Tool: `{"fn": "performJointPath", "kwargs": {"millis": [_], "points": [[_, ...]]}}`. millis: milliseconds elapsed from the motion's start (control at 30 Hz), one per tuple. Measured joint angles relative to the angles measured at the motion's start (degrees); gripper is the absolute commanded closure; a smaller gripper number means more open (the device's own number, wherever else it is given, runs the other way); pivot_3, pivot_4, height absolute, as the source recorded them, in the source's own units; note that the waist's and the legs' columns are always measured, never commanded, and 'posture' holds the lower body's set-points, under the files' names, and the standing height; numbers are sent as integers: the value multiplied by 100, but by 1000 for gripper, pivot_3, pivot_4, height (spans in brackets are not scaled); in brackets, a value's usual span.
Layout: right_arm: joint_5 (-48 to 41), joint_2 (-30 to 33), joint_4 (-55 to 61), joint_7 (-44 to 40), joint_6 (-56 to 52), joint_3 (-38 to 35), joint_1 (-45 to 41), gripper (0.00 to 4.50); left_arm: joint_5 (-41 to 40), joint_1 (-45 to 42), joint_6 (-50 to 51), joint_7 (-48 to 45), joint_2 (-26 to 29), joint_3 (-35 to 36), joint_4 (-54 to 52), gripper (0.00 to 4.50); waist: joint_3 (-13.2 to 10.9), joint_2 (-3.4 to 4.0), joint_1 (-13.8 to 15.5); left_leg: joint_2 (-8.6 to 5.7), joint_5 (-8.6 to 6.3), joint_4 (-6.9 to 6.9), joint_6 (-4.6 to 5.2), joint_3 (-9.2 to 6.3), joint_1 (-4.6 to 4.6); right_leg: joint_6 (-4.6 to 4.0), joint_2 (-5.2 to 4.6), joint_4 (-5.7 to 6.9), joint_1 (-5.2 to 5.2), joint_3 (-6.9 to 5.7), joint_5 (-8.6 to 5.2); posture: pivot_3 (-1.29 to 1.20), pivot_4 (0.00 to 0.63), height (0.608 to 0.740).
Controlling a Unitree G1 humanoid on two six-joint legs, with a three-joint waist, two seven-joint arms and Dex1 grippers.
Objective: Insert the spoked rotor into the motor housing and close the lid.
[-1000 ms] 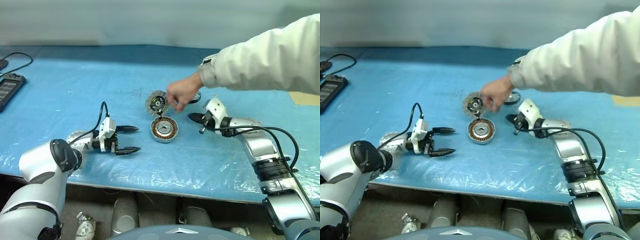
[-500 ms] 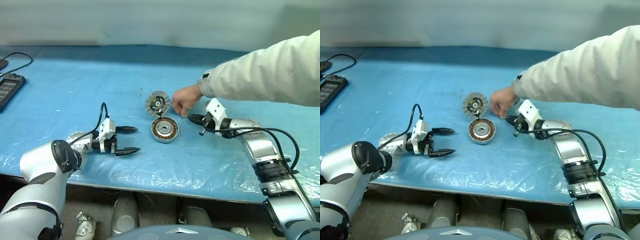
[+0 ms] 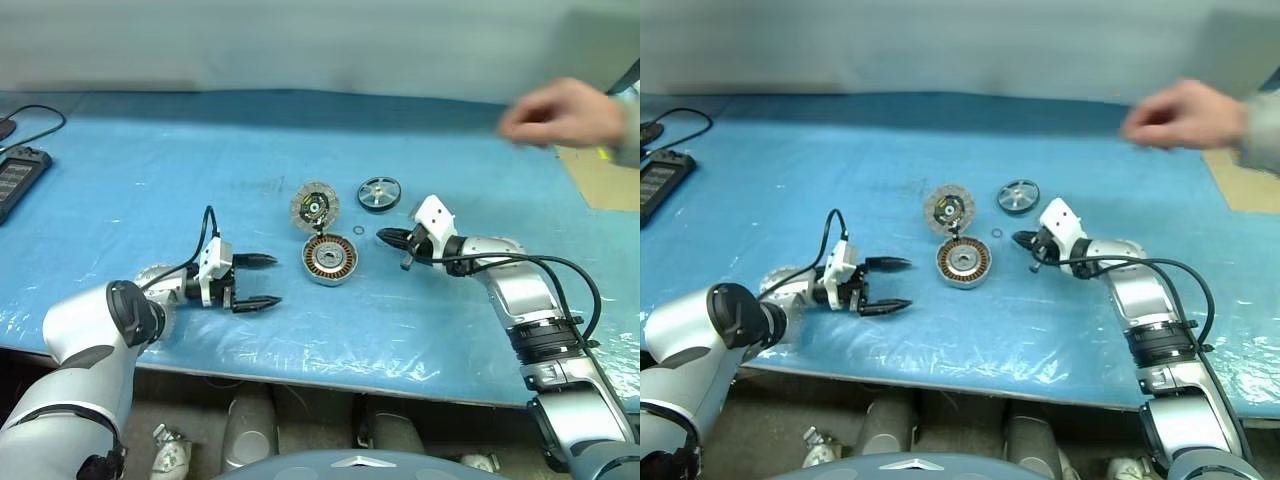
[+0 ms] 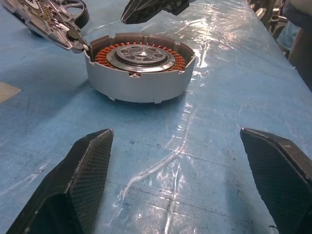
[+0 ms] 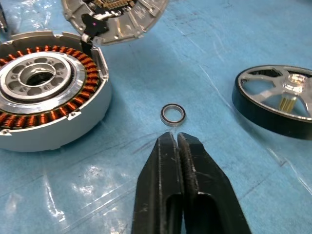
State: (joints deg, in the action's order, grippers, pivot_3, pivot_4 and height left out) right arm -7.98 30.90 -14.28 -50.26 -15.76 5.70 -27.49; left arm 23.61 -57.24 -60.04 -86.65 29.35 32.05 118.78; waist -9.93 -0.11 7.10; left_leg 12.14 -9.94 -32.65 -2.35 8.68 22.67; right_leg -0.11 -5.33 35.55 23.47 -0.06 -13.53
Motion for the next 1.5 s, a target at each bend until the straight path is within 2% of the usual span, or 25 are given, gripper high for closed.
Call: {"fn": "performJointPath", "kwargs": {"millis": [100,400,1000,1100,1167,1200,1400,1500], "points": [[28,-172,-360,45,253,3,-144,2581,-8,5,0,0,-2,-6,1,98,0,0,-7,1,0,0,0,1,0,-1,0,2,1,0,0,0,150,740],[205,-642,-1384,113,834,121,-705,2581,-11,12,-21,26,2,-30,7,98,0,0,-5,2,0,0,1,3,2,-3,0,3,4,-1,-2,0,150,740],[380,-952,-2522,172,1472,160,-1019,2581,-8,117,-73,66,12,-28,9,98,0,0,-18,7,-2,-4,6,7,10,-10,1,12,16,0,-5,0,150,740],[403,-975,-2587,186,1526,146,-1033,3072,-7,117,-76,70,12,-28,9,98,0,0,-19,8,-4,-6,8,7,9,-10,2,14,16,0,-5,0,150,740],[403,-982,-2608,185,1539,145,-1041,3761,-7,118,-85,73,12,-28,9,98,0,0,-19,9,-4,-6,9,7,9,-10,1,14,16,0,-5,0,150,740],[403,-981,-2610,179,1548,145,-1041,3922,-7,120,-90,75,12,-28,9,98,0,0,-18,8,-4,-6,8,7,9,-10,1,14,16,0,-5,0,150,740],[400,-909,-2478,170,1517,138,-970,3924,-7,125,-103,68,12,-27,9,98,0,0,-11,8,-4,-5,9,7,10,-11,1,12,16,0,-6,0,150,740],[321,-729,-2024,88,1263,67,-781,3924,-7,133,-102,27,14,-19,9,98,0,0,6,8,-1,-6,13,7,19,-11,1,9,20,-1,-5,0,150,740]]}}
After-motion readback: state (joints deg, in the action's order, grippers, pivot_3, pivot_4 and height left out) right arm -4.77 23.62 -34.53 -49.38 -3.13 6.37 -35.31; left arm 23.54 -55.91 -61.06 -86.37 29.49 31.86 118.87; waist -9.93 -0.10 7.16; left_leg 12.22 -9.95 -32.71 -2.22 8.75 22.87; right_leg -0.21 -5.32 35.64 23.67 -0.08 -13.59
